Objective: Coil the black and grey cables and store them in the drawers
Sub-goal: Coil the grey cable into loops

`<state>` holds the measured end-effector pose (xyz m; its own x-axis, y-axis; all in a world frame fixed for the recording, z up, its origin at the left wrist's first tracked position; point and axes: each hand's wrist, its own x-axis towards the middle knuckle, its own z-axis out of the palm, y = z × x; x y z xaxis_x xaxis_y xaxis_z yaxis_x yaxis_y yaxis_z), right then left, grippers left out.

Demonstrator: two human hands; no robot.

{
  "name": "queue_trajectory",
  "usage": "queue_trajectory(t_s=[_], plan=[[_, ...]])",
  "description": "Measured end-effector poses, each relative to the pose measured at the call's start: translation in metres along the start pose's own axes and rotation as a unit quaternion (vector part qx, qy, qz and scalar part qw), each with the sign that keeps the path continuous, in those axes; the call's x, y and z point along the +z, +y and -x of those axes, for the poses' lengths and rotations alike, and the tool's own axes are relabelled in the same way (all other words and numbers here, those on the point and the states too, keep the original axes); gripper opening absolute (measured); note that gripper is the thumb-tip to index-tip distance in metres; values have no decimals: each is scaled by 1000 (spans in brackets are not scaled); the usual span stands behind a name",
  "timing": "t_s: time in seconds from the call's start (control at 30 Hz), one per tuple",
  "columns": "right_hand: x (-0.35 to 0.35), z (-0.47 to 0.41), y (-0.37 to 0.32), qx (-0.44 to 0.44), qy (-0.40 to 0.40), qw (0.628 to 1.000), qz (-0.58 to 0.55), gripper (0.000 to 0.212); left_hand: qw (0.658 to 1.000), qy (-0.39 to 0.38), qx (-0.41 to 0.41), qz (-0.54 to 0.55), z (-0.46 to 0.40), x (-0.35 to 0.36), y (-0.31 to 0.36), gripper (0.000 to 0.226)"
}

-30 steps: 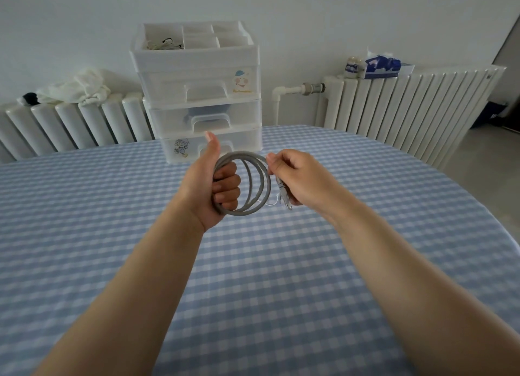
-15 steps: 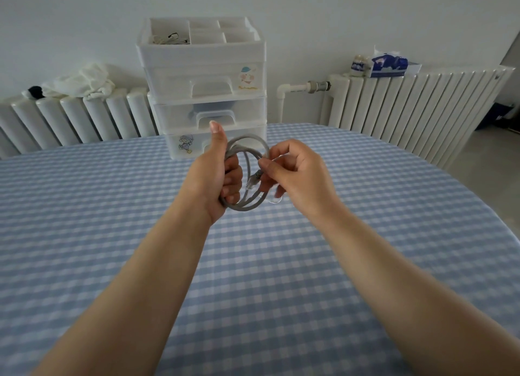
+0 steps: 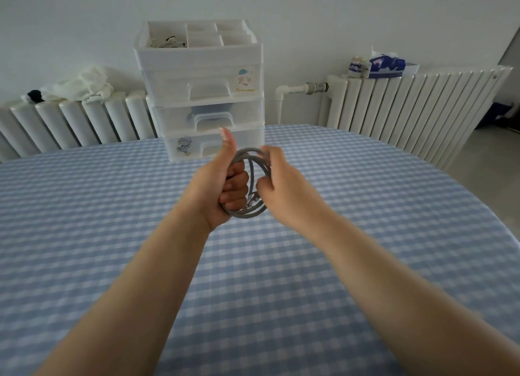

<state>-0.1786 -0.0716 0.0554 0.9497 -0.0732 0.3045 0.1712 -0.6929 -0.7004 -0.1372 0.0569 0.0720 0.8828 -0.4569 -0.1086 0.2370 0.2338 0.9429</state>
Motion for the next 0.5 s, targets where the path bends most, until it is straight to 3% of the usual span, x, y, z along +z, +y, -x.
queue_trajectory(t_s=[0.1, 0.2, 0.37, 0.5], plan=[[6, 7, -3, -28, 38, 988, 146, 48, 996, 34, 24, -77, 0, 4, -3, 57], [6, 5, -1, -50, 42, 985, 157, 39, 987, 68, 58, -135, -2, 4, -2, 57], [-6, -3, 3, 71, -50, 994, -71, 15, 996, 0, 50, -78, 1, -2, 2, 57], [1, -5, 3, 66, -32, 996, -58, 16, 996, -37, 39, -70, 1, 4, -2, 57]])
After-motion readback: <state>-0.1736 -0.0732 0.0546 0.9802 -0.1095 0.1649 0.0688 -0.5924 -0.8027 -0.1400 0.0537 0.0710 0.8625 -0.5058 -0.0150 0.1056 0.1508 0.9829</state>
